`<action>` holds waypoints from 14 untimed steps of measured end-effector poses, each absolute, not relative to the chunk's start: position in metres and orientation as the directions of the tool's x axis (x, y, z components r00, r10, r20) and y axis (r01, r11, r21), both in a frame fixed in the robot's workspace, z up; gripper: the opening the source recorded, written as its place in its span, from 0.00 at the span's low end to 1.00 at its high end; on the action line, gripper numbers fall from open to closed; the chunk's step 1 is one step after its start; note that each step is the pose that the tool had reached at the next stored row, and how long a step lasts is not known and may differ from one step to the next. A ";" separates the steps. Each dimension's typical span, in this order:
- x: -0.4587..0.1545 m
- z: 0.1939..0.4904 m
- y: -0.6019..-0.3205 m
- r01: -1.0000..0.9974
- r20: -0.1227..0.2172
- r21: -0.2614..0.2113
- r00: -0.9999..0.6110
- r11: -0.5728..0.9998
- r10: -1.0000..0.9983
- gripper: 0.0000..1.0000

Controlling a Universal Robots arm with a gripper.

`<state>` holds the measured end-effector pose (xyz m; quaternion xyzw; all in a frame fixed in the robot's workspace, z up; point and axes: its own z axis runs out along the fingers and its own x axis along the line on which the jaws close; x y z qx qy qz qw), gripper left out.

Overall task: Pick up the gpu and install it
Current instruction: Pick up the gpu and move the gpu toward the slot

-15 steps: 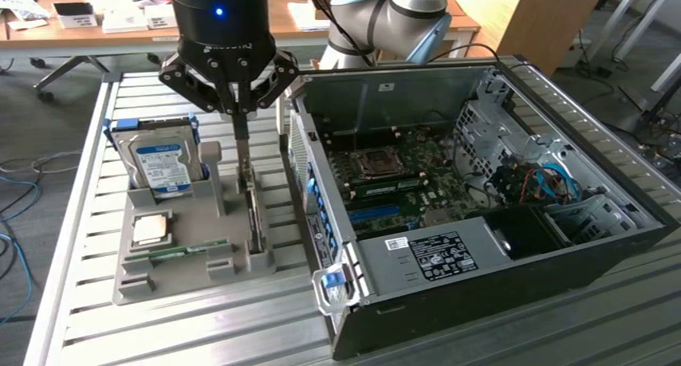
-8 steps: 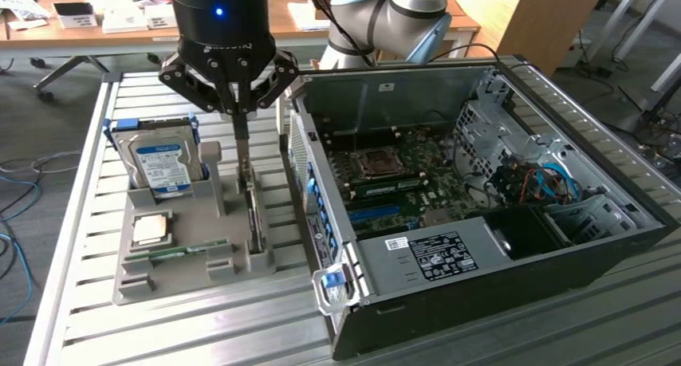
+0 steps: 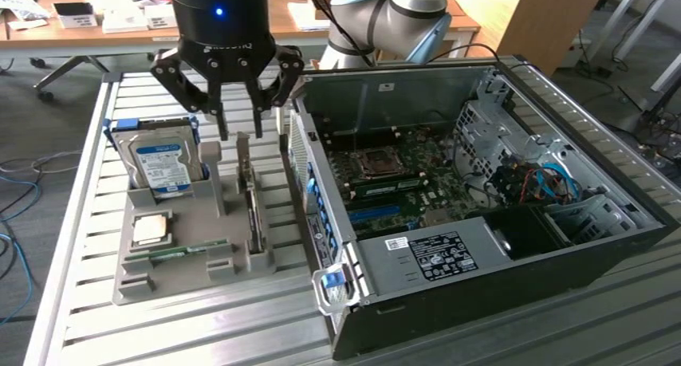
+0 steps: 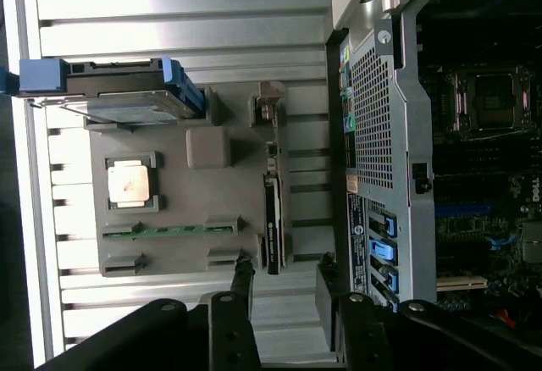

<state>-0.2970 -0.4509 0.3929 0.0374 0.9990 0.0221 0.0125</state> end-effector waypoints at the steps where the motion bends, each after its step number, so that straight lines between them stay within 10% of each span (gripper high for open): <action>1: -0.297 0.393 -0.451 0.074 -0.023 0.045 -0.997 0.996 0.075 0.47; 14: -0.297 0.387 -0.451 0.074 -0.023 0.045 -0.997 0.996 0.075 0.53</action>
